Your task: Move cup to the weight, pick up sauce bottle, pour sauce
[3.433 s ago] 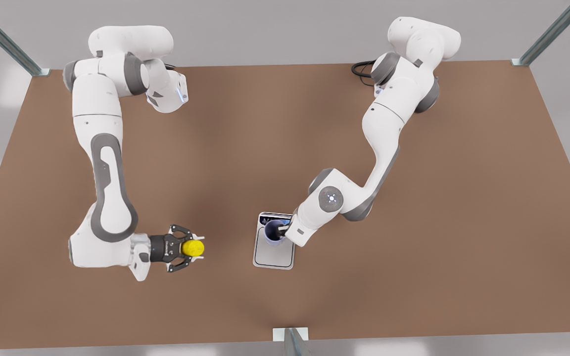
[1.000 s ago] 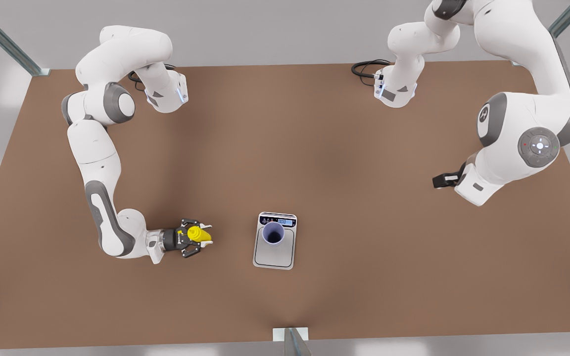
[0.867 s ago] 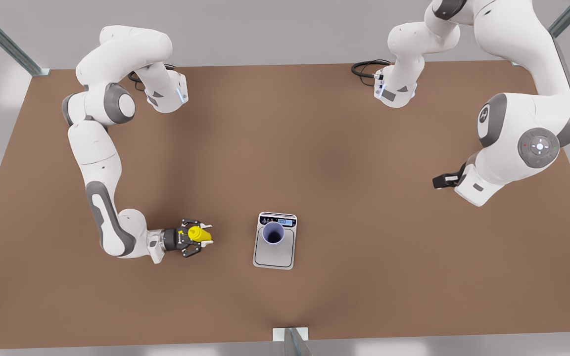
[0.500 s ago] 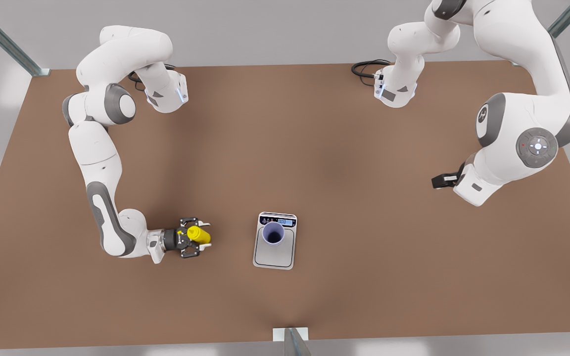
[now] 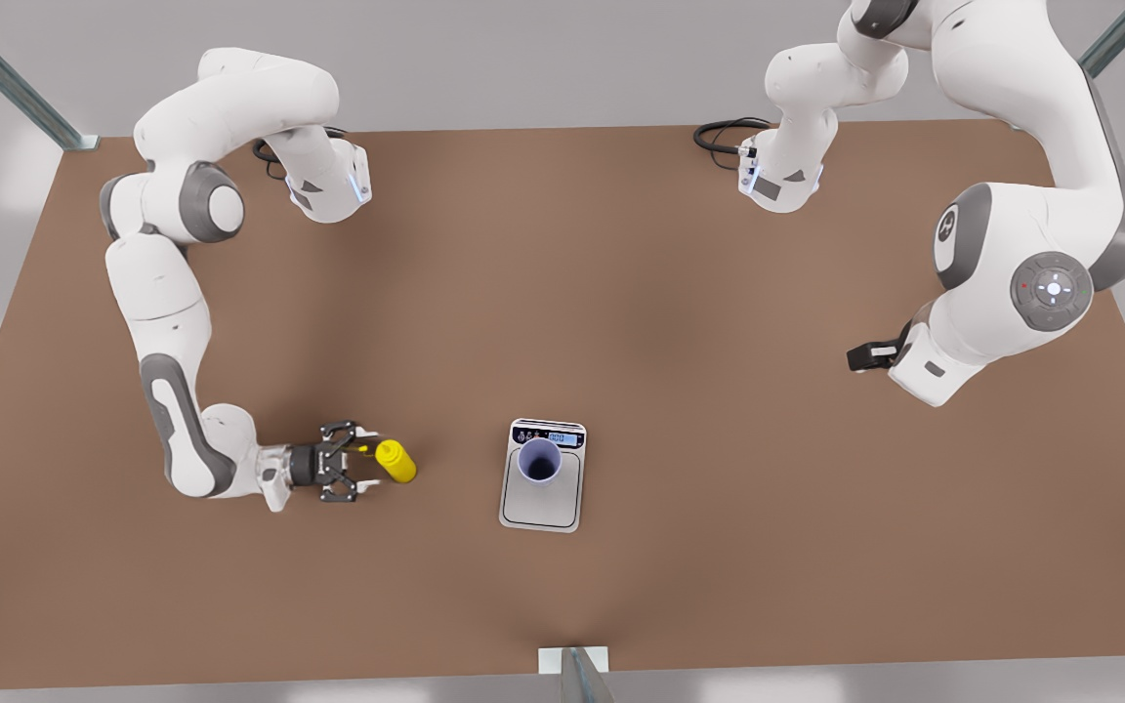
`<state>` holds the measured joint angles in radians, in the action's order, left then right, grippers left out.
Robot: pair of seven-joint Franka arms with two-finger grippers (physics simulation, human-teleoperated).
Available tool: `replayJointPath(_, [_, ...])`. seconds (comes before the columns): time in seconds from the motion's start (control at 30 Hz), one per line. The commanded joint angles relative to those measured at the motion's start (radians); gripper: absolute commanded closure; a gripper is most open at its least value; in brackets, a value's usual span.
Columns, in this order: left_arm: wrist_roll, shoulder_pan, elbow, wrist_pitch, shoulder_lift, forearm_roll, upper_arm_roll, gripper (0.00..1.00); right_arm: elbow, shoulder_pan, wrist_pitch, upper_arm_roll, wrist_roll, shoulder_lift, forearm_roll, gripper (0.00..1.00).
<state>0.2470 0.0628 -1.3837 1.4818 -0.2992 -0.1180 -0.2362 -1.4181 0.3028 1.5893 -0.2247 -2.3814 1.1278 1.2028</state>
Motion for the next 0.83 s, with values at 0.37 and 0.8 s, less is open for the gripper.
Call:
replayJointPath(0.37, [0.002, 0.000, 0.000, 0.002, 0.000, 0.000, 0.000, 0.00, -0.059, 0.144, -0.011, -0.007, 1.368, -0.868, -0.658, 0.00])
replayJointPath(0.8, [0.017, -0.001, 0.000, 0.002, 0.002, 0.000, -0.005, 0.00, -0.075, -0.295, 0.017, 0.173, 2.412, -1.047, -1.223, 0.00])
